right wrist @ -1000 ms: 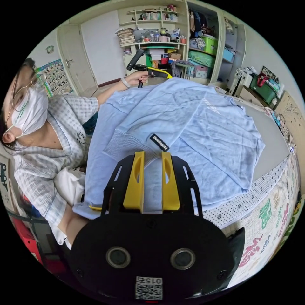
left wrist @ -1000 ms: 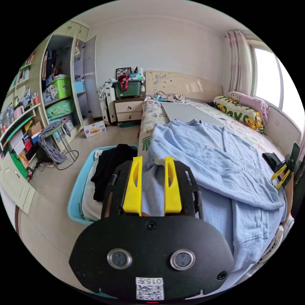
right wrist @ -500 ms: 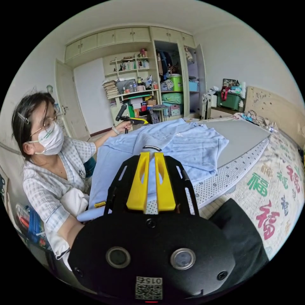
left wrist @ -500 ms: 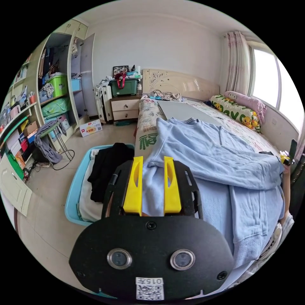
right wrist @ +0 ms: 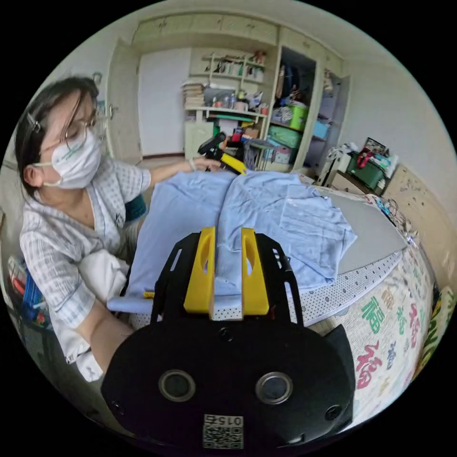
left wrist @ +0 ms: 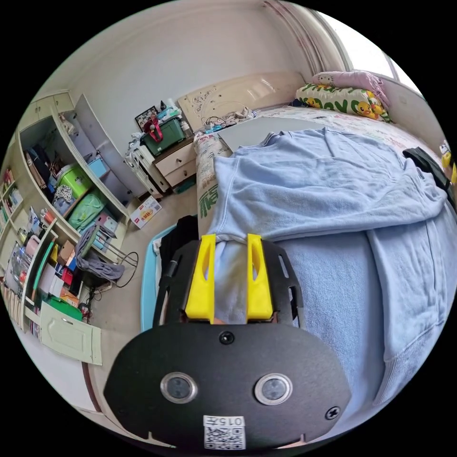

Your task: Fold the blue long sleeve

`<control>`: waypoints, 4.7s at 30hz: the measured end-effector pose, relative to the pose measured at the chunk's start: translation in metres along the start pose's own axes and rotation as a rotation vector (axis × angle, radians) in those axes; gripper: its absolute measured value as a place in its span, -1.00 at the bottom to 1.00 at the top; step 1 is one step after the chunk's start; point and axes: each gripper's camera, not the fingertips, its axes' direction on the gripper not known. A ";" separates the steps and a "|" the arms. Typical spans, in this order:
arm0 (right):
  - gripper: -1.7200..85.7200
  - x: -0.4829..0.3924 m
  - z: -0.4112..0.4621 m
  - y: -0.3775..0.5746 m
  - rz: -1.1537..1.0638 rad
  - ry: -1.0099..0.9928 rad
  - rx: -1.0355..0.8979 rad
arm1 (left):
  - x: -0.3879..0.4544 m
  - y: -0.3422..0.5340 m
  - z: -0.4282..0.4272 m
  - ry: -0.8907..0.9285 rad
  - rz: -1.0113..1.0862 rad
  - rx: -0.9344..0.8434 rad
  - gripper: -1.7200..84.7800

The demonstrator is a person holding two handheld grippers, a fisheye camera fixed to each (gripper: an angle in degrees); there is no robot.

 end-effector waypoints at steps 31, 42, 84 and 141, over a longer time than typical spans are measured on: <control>-0.87 -0.019 0.034 0.011 0.079 0.166 0.143 | 0.016 0.024 -0.086 -0.006 -0.090 0.242 -0.83; -0.79 0.037 0.128 -0.014 0.240 0.071 -0.173 | 0.037 0.014 -0.042 -0.081 0.005 0.025 -0.80; -0.92 0.339 0.595 -0.492 0.632 0.405 -0.257 | -0.157 0.123 0.045 0.203 -0.135 0.187 -0.90; -0.75 0.070 0.138 0.014 0.431 0.271 -0.075 | -0.008 -0.195 -0.064 0.492 0.788 0.291 -0.88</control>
